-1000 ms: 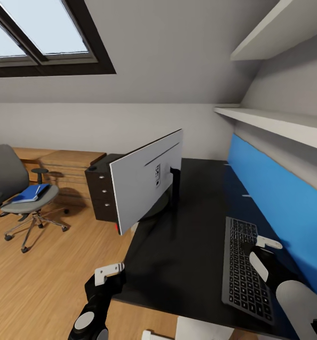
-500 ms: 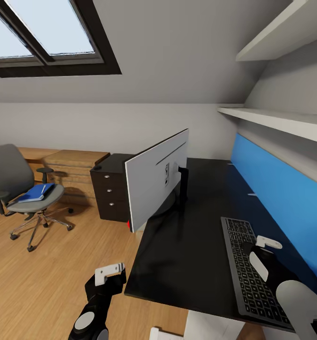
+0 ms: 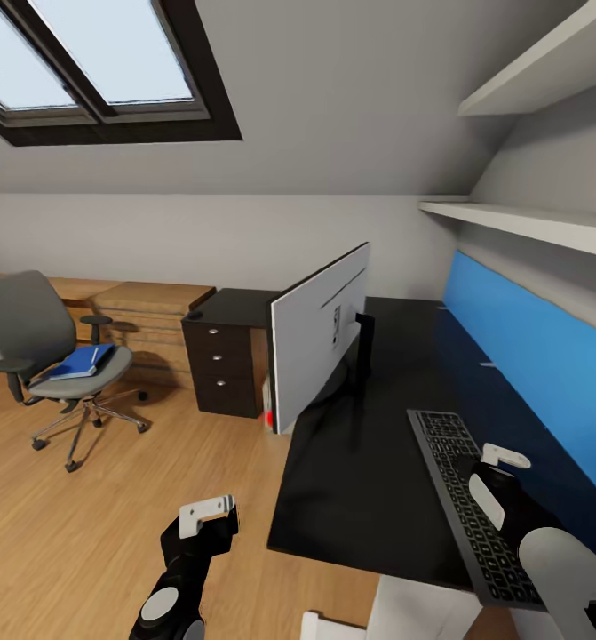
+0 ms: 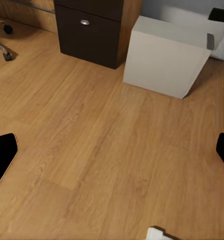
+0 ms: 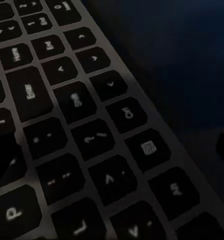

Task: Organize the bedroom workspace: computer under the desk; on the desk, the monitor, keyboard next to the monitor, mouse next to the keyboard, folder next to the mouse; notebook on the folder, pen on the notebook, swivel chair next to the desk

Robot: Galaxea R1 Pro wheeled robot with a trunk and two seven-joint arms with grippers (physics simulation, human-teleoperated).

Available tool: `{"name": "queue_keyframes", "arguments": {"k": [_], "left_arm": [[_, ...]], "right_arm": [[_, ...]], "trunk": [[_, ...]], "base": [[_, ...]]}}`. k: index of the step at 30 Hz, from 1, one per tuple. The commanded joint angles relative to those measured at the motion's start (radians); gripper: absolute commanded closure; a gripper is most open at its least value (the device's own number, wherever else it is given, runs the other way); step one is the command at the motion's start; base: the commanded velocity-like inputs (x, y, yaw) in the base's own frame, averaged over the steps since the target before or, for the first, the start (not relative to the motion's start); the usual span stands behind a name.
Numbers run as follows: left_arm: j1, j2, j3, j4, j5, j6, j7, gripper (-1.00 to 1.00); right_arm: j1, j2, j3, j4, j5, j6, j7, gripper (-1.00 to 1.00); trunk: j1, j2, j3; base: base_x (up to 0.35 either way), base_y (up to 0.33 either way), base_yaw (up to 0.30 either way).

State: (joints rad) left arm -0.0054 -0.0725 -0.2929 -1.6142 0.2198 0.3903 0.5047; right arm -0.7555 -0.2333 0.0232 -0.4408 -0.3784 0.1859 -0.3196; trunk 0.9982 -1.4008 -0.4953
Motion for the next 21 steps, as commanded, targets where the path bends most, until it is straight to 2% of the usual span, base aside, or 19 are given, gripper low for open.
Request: {"name": "queue_keyframes", "arguments": {"k": [1, 10, 21], "left_arm": [[-0.001, 0.000, -0.002, -0.001, 0.008, 0.002, 0.008, -1.00], [-0.001, 0.000, -0.003, -0.001, 0.007, 0.002, 0.008, -1.00], [-0.001, -0.001, -0.007, 0.003, 0.007, 0.005, 0.008, -1.00]], "right_arm": [[0.001, 0.000, 0.004, 0.008, -0.022, 0.004, -0.003, -1.00], [0.001, 0.000, 0.004, 0.007, -0.022, 0.004, -0.003, -1.00], [0.001, 0.000, 0.004, 0.007, -0.022, 0.004, -0.003, -1.00]], "trunk": [[0.000, 0.000, -0.001], [0.000, 0.000, -0.001], [0.000, 0.000, -0.001]], "base": [[-0.003, 0.318, 0.000], [0.000, 0.309, 0.000], [-0.030, 0.062, 0.000]]}}
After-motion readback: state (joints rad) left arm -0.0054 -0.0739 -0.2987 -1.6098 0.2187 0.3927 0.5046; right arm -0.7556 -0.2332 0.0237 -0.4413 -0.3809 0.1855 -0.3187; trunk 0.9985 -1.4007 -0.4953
